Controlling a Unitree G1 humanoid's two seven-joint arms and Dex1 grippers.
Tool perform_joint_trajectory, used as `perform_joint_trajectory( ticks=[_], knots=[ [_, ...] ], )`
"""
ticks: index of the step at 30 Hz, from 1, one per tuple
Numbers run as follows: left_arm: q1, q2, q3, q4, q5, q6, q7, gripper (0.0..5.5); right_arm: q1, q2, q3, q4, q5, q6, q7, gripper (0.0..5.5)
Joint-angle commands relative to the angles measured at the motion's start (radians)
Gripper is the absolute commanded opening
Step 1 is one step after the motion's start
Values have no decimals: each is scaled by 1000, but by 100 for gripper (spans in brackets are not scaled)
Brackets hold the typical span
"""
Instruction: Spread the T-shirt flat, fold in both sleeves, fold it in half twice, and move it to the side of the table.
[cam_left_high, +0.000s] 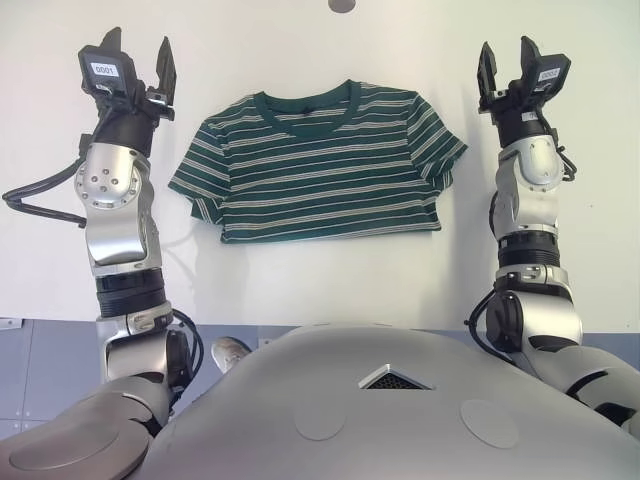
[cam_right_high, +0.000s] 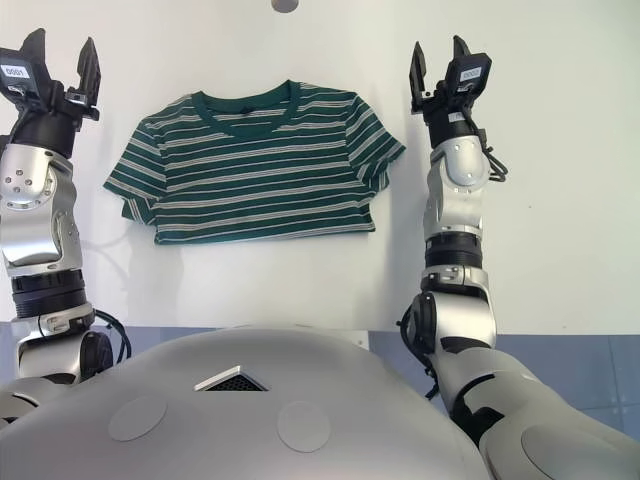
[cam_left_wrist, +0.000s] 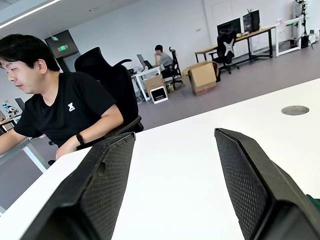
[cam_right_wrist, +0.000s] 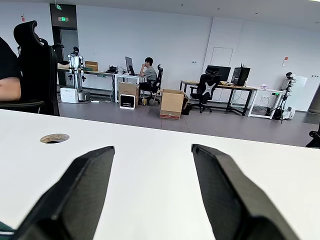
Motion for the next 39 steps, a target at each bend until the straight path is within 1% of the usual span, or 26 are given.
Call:
perform_joint_trajectory(
  ticks=[1, 15, 35, 39],
  knots=[
    [-25, 34, 9, 19, 2, 18, -21, 293, -45, -15, -12, 22, 17, 14, 16, 287],
    [-33, 56, 10, 59, 1, 51, -60, 293, -82, -45, -3, 59, 33, 58, 82, 287],
    [-33, 47, 13, 70, -30, 70, -75, 293, -96, -50, 1, 79, 31, 87, 118, 287],
    [-30, 64, 14, 78, -40, 79, -89, 293, -104, -55, 7, 77, 31, 106, 146, 287]
  ],
)
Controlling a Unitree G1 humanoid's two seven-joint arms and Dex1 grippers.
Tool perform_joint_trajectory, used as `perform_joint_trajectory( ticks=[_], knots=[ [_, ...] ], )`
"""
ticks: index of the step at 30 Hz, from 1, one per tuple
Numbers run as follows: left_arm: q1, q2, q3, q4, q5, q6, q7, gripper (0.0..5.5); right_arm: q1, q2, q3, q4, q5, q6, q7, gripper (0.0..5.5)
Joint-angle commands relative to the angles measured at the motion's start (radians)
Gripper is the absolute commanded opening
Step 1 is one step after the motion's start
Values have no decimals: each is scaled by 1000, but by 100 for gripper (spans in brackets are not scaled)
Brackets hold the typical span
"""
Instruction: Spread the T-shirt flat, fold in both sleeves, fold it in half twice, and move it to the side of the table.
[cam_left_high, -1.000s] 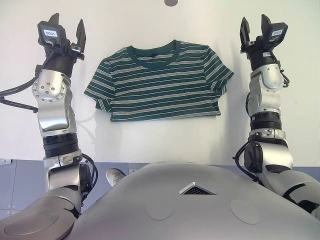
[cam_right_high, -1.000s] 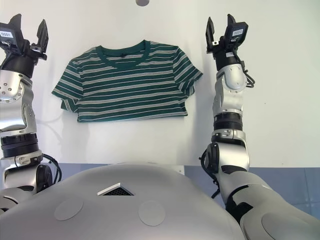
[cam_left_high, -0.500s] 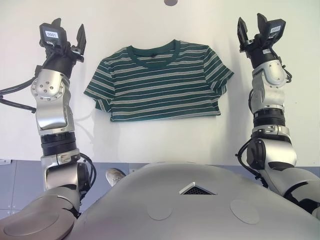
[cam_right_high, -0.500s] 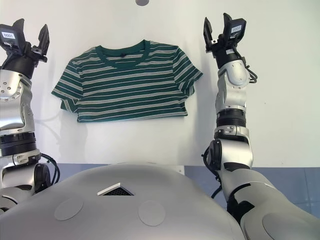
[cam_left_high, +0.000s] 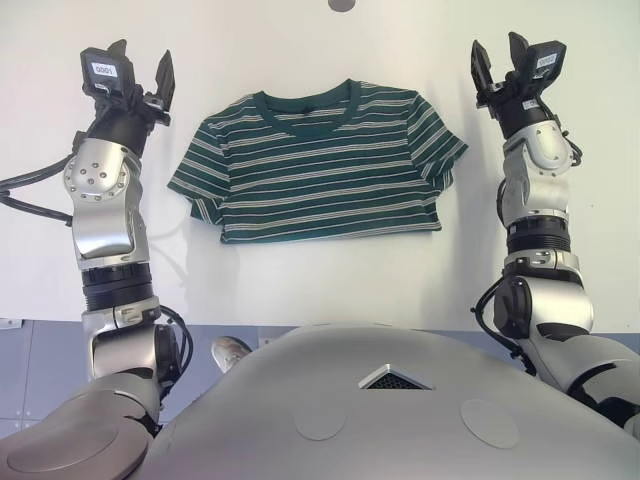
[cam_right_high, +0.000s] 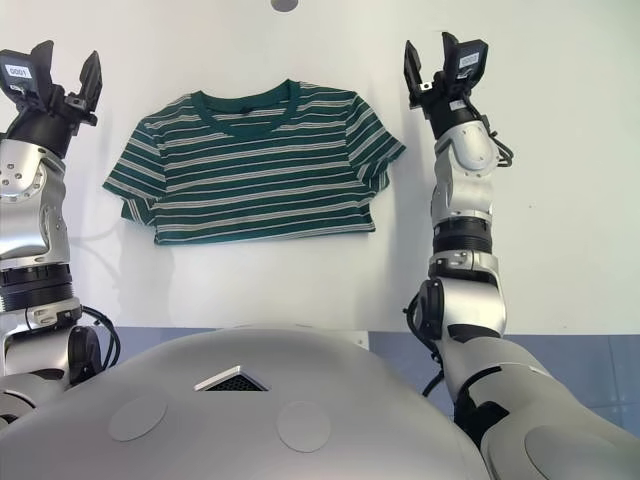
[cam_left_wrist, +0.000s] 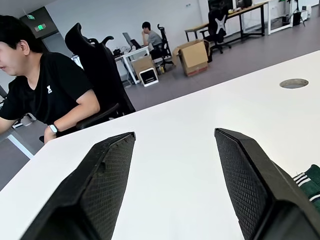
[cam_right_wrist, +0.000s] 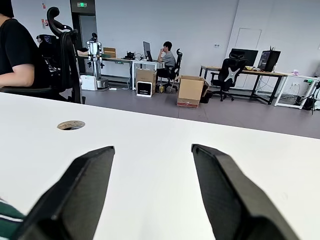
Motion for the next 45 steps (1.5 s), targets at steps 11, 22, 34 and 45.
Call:
perform_joint_trajectory(
  ticks=[11, 22, 34, 45],
  knots=[
    [-6, 24, -6, 16, -9, 66, -50, 293, -150, -47, 58, 66, 45, 258, 258, 287],
    [-60, 55, -60, 129, 8, 93, -130, 293, -339, -104, 196, 368, -46, 534, 526, 273],
    [-210, 155, -160, 467, -7, 107, -477, 272, -382, -71, 214, 416, -69, 492, 544, 23],
    [-165, 167, -178, 443, 4, 163, -492, 83, -377, -56, 219, 415, -91, 442, 523, 0]
  ],
)
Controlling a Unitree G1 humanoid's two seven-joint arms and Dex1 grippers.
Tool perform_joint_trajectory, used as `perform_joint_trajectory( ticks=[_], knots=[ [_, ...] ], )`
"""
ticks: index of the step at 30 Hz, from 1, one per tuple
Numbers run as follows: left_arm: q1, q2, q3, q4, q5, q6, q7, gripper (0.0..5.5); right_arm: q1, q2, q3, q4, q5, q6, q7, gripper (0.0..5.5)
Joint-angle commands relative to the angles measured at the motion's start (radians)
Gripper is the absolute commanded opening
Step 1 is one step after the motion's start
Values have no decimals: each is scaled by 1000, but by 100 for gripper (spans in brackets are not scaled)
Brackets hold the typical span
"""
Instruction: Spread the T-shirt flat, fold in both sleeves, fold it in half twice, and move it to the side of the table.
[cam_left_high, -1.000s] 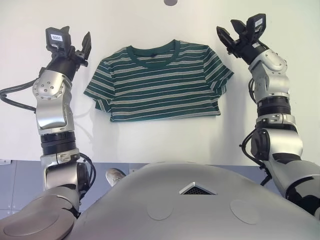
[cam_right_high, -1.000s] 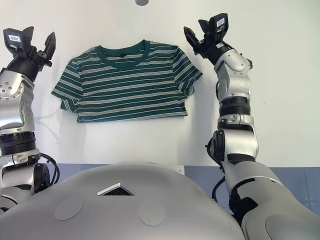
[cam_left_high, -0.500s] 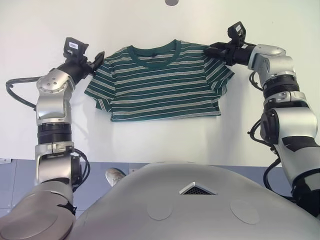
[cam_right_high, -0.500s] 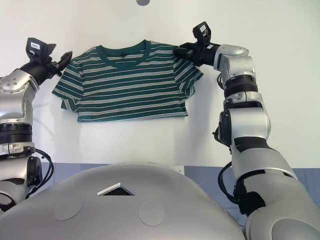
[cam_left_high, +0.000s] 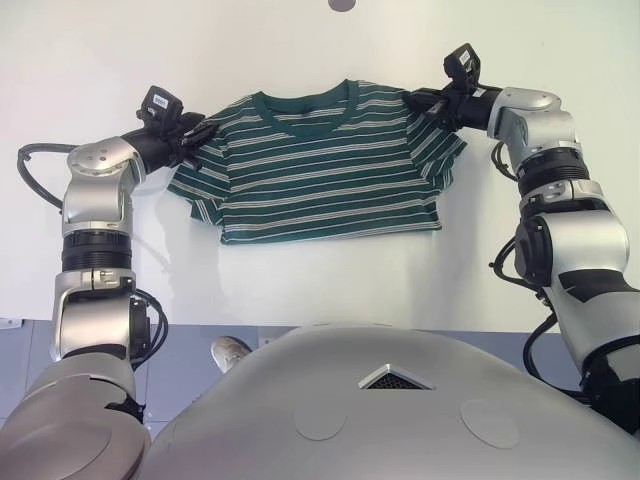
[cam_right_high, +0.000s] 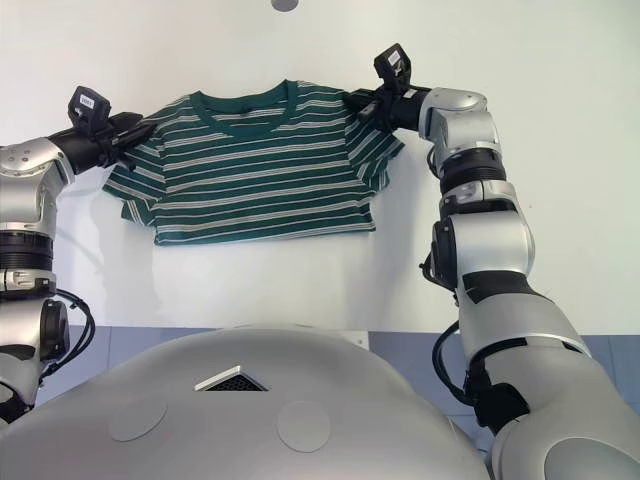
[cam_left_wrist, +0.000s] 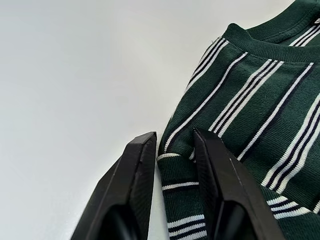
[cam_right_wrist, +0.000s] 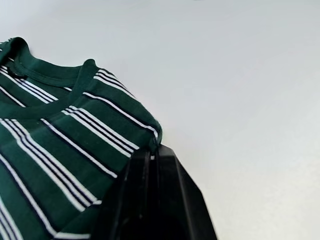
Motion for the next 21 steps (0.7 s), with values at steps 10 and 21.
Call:
perform_joint_trajectory(
  ticks=[10, 21],
  knots=[
    [21, -7, 119, -246, -168, 115, 11, 1, 46, -67, -18, -259, 11, -26, 19, 0],
    [65, 20, 532, -759, -724, 293, 95, 1, 135, -270, -357, -1045, 510, 369, 65, 0]
  ],
)
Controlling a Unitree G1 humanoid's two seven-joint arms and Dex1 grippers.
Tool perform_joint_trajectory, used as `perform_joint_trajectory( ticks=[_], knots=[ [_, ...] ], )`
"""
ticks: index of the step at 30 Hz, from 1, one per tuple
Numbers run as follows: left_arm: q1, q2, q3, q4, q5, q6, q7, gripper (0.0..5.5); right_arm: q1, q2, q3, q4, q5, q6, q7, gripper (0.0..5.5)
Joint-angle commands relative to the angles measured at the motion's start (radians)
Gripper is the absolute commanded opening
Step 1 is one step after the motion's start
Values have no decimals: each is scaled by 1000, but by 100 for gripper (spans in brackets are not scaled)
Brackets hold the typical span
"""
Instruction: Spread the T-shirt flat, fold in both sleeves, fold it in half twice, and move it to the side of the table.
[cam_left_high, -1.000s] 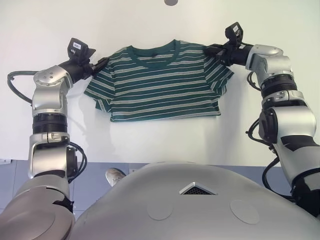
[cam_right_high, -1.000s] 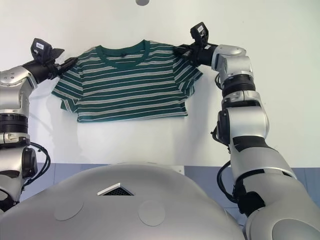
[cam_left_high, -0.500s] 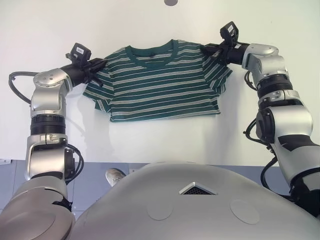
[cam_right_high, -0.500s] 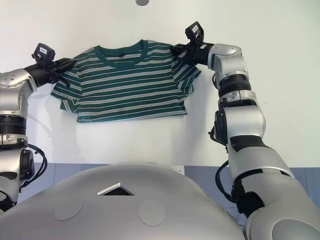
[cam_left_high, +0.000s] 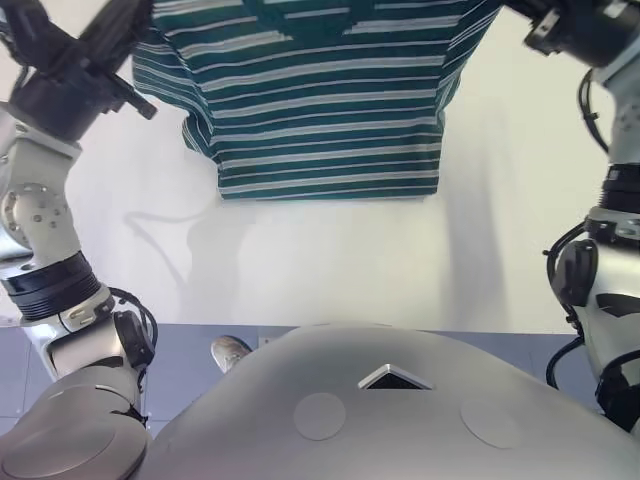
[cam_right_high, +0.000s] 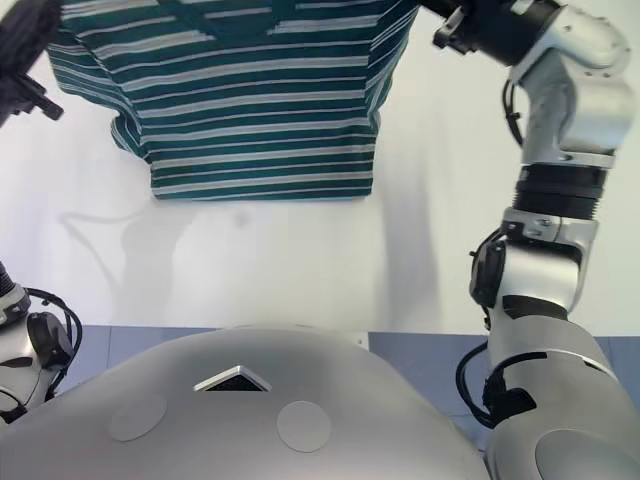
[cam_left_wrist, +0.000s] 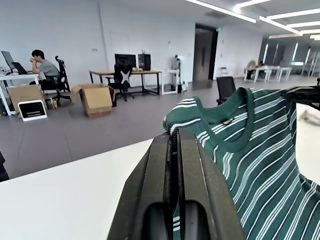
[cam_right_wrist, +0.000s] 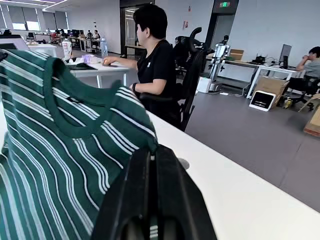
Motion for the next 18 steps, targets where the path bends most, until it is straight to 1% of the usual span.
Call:
perform_joint_trajectory(
  ticks=[1, 5, 11, 13, 18],
  knots=[
    [-59, 56, 93, -78, -110, 38, 65, 1, -45, -33, -107, -185, 192, 138, -45, 0],
    [-156, 107, 107, -124, -178, 49, 128, 1, -123, -29, -183, -268, 379, 223, -127, 0],
    [-299, 184, 178, -187, -375, 58, 237, 1, -208, -57, -270, -316, 589, 268, -224, 0],
    [-341, 212, 170, -180, -393, 57, 270, 1, -234, -72, -280, -316, 624, 265, -252, 0],
    [-435, 262, 101, -186, -388, 57, 326, 1, -282, -90, -292, -301, 689, 250, -292, 0]
  ],
)
